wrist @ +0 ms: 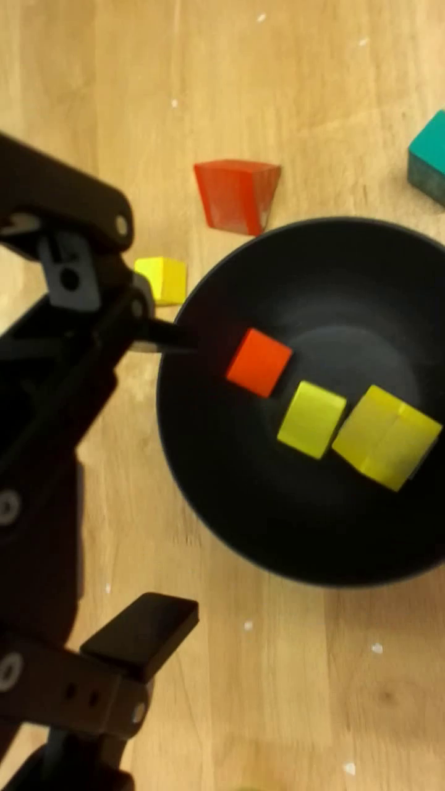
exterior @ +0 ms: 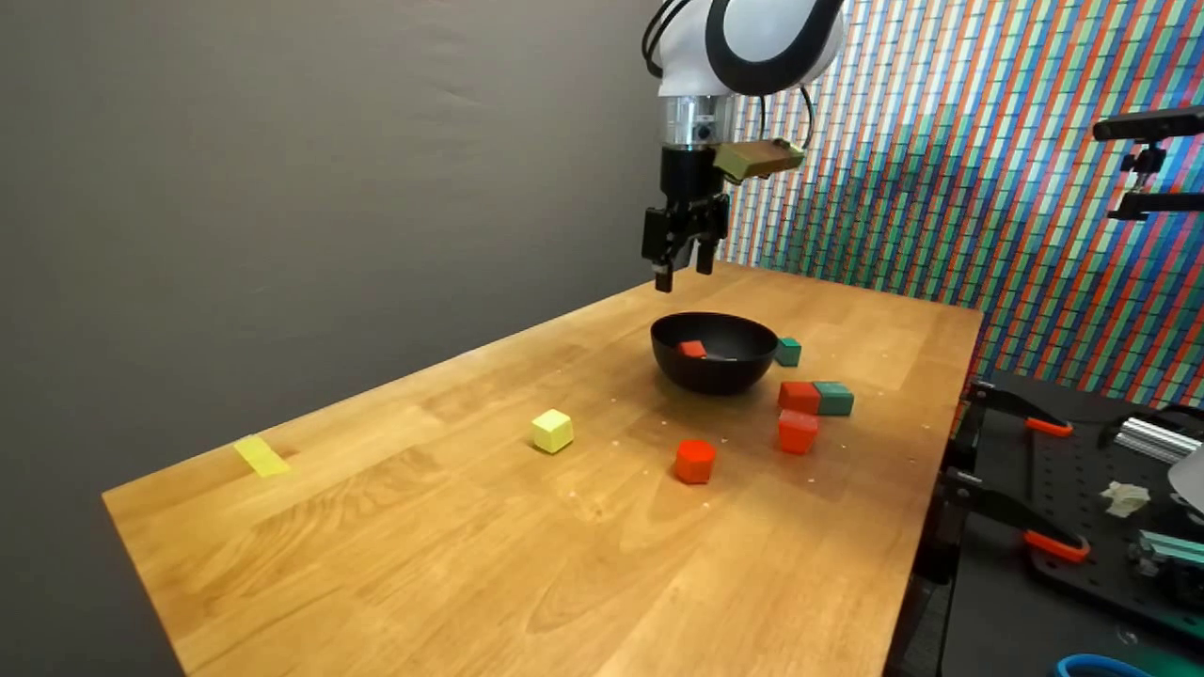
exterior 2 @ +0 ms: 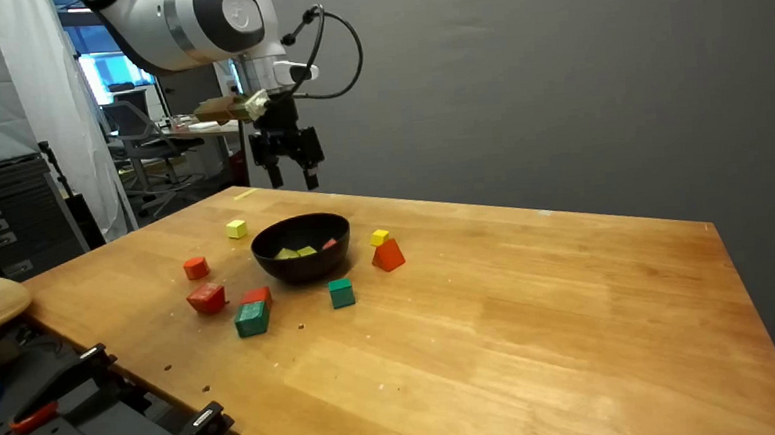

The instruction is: Put all the blocks in the bowl one at a time except the right yellow block

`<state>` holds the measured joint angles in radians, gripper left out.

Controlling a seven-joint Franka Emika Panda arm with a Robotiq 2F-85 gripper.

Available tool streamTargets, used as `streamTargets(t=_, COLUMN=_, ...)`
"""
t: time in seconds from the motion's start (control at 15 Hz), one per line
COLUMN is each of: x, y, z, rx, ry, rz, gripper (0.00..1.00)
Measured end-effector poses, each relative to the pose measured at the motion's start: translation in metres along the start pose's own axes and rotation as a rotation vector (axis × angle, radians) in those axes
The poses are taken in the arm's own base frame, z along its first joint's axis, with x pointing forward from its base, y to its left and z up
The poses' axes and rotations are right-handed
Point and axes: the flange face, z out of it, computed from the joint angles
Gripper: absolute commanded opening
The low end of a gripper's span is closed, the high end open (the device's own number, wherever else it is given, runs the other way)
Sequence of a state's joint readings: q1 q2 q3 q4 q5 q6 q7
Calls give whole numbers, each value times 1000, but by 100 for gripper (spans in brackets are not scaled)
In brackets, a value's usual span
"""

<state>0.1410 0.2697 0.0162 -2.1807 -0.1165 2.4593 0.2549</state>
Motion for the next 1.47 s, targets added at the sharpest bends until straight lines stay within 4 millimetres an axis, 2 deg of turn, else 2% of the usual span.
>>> streamTargets(t=0.13, x=-6, y=-38, z=-15, rx=1, ry=27, rz=-90, gripper=100)
streamTargets(t=0.27, x=-16, y=-82, z=-19, rx=25, ry=31, rz=-183, gripper=100)
streamTargets(t=0.47, x=-33, y=-140, z=-13, rx=99, ry=4, rz=-286, gripper=100)
streamTargets(t=0.6, x=-34, y=-164, z=-1, rx=135, ry=13, rz=-310, gripper=100)
streamTargets(t=0.8, x=-21, y=-178, z=29, rx=168, ry=51, rz=-305, gripper=100)
streamTargets(t=1.07, x=1, y=-181, z=77, rx=185, ry=50, rz=-277, gripper=100)
streamTargets(t=1.2, x=9, y=-185, z=94, rx=186, ry=39, rz=-272, gripper=100)
streamTargets(t=1.33, x=14, y=-192, z=106, rx=190, ry=34, rz=-274, gripper=74)
streamTargets(t=1.47, x=17, y=-199, z=114, rx=192, ry=33, rz=-279, gripper=58)
